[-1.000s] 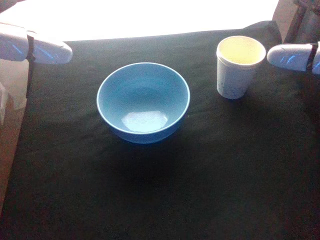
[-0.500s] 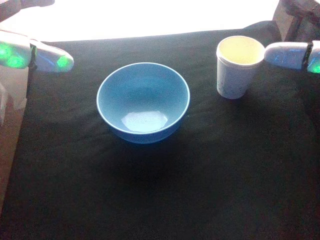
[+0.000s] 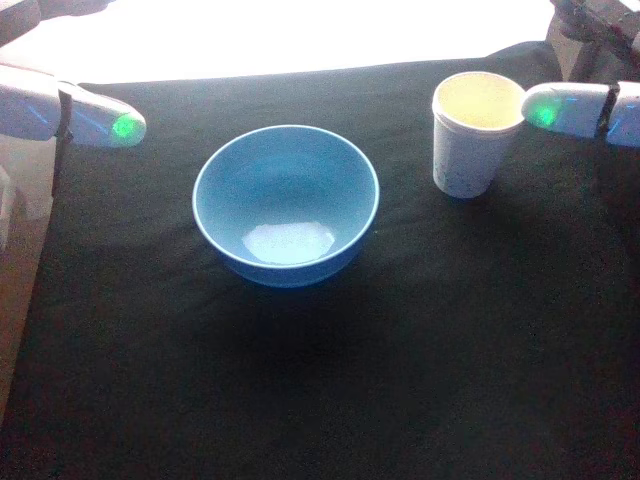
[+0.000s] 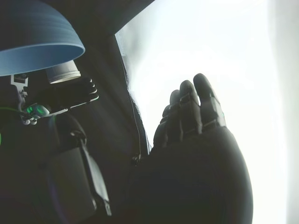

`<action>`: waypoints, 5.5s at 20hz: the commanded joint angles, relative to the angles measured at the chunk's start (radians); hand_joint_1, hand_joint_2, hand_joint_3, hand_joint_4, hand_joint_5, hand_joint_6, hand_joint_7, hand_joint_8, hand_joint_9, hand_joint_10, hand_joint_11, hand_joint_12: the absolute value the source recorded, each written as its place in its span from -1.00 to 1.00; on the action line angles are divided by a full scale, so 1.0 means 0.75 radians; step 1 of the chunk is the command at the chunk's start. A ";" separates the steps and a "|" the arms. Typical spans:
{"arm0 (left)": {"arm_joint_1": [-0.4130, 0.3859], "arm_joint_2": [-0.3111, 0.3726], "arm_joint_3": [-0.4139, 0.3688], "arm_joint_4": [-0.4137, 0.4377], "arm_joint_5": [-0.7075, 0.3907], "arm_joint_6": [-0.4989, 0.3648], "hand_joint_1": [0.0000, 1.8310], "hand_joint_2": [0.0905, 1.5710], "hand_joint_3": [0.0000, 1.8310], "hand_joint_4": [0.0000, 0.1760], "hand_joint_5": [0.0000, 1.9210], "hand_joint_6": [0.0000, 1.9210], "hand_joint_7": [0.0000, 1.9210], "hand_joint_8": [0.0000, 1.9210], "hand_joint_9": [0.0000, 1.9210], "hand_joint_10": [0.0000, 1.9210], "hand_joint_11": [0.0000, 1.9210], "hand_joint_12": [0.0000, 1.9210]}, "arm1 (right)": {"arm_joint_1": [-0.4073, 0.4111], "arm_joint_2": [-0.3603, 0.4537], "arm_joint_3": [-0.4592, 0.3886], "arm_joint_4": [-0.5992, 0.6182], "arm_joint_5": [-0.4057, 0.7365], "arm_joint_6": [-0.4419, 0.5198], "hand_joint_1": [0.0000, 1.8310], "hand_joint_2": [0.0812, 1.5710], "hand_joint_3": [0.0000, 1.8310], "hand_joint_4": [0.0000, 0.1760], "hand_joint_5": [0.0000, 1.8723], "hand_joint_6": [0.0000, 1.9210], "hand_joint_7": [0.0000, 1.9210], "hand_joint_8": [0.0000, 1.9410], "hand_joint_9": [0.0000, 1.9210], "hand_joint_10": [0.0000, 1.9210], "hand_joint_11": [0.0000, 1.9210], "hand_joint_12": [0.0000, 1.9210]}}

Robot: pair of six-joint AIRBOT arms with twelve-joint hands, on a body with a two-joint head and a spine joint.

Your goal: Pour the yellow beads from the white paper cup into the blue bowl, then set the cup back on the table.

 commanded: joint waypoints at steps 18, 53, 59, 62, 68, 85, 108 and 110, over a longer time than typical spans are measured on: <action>0.009 -0.032 0.010 -0.041 -0.141 -0.010 -0.37 0.03 -1.00 -1.00 -0.97 -1.00 -0.77 -0.99 -0.75 -1.00 -1.00 -0.59 | -0.006 -0.055 0.055 -0.045 0.041 0.019 -0.22 -0.09 -0.99 -1.00 -0.51 -0.98 -0.82 -1.00 -0.85 -1.00 -1.00 -0.72; 0.019 -0.050 0.011 -0.041 -0.146 -0.011 -0.27 0.01 -1.00 -0.90 -0.95 -1.00 -0.79 -1.00 -0.88 -0.99 -1.00 -0.91 | 0.061 -0.147 0.125 -0.095 -0.057 0.019 -0.24 -0.09 -1.00 -1.00 -0.65 -1.00 -0.74 -1.00 -0.78 -1.00 -0.99 -0.63; 0.027 -0.051 0.011 -0.045 -0.151 -0.011 -0.29 0.02 -1.00 -0.77 -0.94 -1.00 -0.78 -1.00 -0.86 -0.99 -0.96 -0.97 | 0.062 -0.153 0.130 -0.095 -0.069 0.019 -0.05 0.20 -0.99 -1.00 -0.63 -0.99 -0.67 -1.00 -0.69 -0.99 -0.99 -0.46; 0.037 -0.054 0.013 -0.053 -0.156 -0.011 -0.27 0.02 -1.00 -0.91 -0.94 -1.00 -0.79 -1.00 -0.85 -0.98 -0.91 -0.95 | 0.062 -0.157 0.133 -0.095 -0.072 0.019 0.08 0.24 -1.00 -1.00 -0.56 -1.00 -0.51 -0.99 -0.50 -0.98 -0.85 -0.48; 0.049 -0.056 0.014 -0.060 -0.159 -0.011 -0.26 0.03 -1.00 -1.00 -0.94 -0.99 -0.80 -1.00 -0.84 -0.99 -0.91 -0.95 | 0.062 -0.158 0.134 -0.094 -0.072 0.019 0.33 0.28 -1.00 -1.00 -0.25 -1.00 -0.17 -0.99 -0.10 -0.99 -0.45 -0.14; 0.090 -0.061 0.019 -0.089 -0.178 -0.011 -0.26 0.03 -1.00 -0.99 -0.96 -1.00 -0.82 -1.00 -0.87 -1.00 -0.96 -0.97 | 0.062 -0.155 0.118 -0.095 -0.072 0.019 0.39 0.34 -1.00 -1.00 0.24 -0.50 0.07 0.14 0.01 -0.16 -0.14 0.31; 0.107 -0.099 0.044 -0.091 -0.161 -0.022 -0.26 0.06 -1.00 -0.87 -0.99 -1.00 -0.80 -0.99 -0.89 -0.99 -1.00 -1.00 | 0.086 -0.061 0.061 -0.117 -0.069 0.019 0.39 0.37 -1.00 -1.00 0.01 -0.15 0.12 0.08 0.06 0.07 -0.07 0.49; 0.109 -0.104 0.047 -0.091 -0.158 -0.022 -0.28 0.06 -1.00 -0.78 -0.99 -1.00 -0.81 -1.00 -0.90 -1.00 -1.00 -1.00 | 0.094 -0.050 0.056 -0.123 -0.069 0.019 0.38 0.41 -1.00 -1.00 -0.10 0.00 0.10 0.11 0.06 0.06 -0.08 0.46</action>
